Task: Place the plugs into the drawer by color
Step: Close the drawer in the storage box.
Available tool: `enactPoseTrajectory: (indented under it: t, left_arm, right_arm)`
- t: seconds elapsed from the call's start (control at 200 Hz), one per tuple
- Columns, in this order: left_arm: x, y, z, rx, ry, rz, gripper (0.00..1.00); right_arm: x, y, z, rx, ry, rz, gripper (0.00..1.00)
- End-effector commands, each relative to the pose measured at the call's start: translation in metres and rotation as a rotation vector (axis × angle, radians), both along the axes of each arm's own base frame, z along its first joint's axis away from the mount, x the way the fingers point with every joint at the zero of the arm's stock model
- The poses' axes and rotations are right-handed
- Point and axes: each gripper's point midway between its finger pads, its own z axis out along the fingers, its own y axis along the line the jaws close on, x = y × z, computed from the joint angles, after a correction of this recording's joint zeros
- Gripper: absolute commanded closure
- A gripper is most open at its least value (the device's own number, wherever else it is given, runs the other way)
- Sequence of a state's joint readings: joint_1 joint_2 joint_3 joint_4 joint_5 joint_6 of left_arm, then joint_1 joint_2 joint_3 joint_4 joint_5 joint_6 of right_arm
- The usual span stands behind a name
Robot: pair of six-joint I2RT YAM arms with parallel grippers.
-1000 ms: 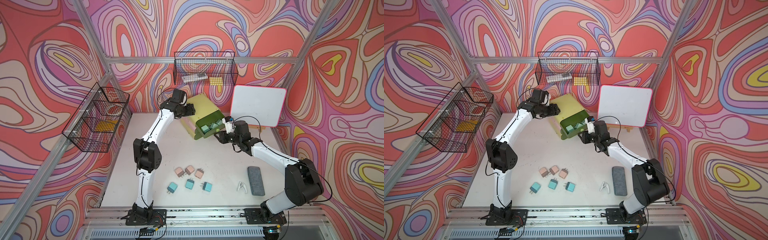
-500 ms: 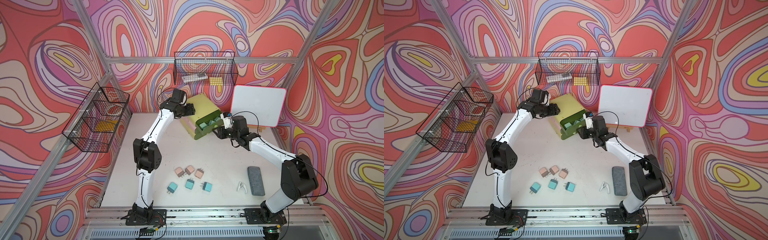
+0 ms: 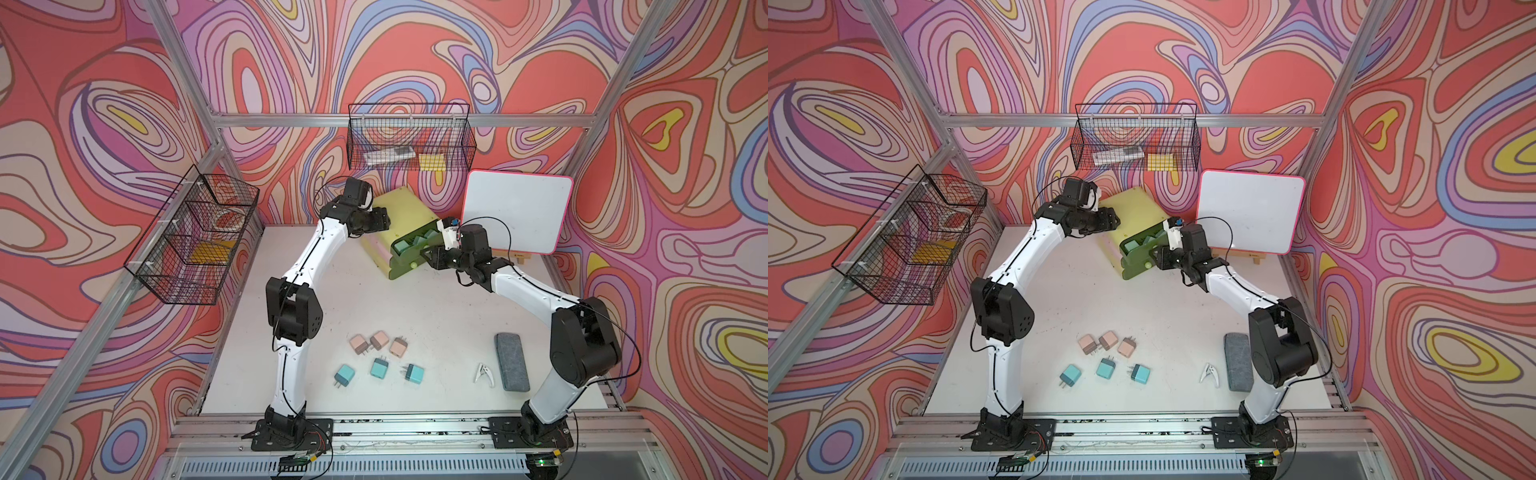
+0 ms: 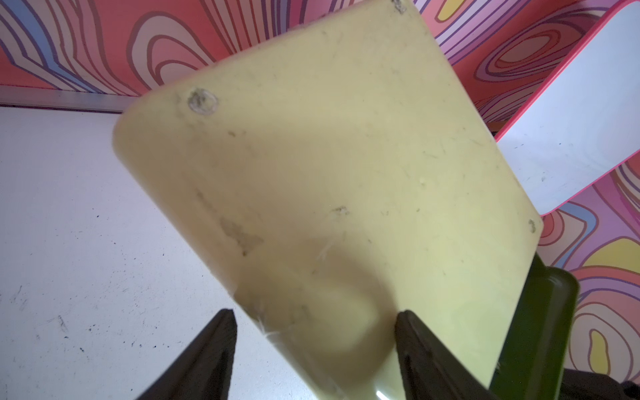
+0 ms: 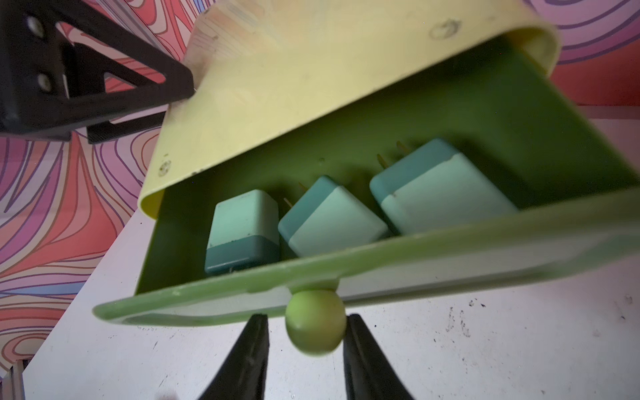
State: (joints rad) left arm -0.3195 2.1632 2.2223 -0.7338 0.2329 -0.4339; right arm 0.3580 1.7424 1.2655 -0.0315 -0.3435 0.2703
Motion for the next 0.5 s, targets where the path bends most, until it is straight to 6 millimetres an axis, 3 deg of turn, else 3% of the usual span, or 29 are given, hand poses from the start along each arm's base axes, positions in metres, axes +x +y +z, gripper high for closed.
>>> enactPoseTrajectory:
  t: [0.0,0.06,0.07,0.1,0.496]
  left_arm:
    - [-0.012,0.005,-0.006,0.026,0.040,-0.010,0.29]
    - [-0.012,0.005,-0.007,0.025,0.042,-0.011,0.29]
    - [-0.012,0.005,-0.007,0.025,0.042,-0.011,0.29]
    - [-0.012,0.005,-0.007,0.025,0.042,-0.010,0.29]
    - [-0.012,0.002,-0.006,0.019,0.040,-0.015,0.29]
  right_arm:
    - [0.012,0.012,0.027,0.074,-0.073,0.027,0.63]
    - [0.014,0.014,0.035,0.093,-0.089,0.027,0.63]
    - [0.017,0.015,0.025,0.088,-0.071,0.026,0.63]
    - [0.019,0.016,0.023,0.092,-0.067,0.026,0.63]
    - [0.031,0.024,0.026,0.148,-0.077,0.029,0.63]
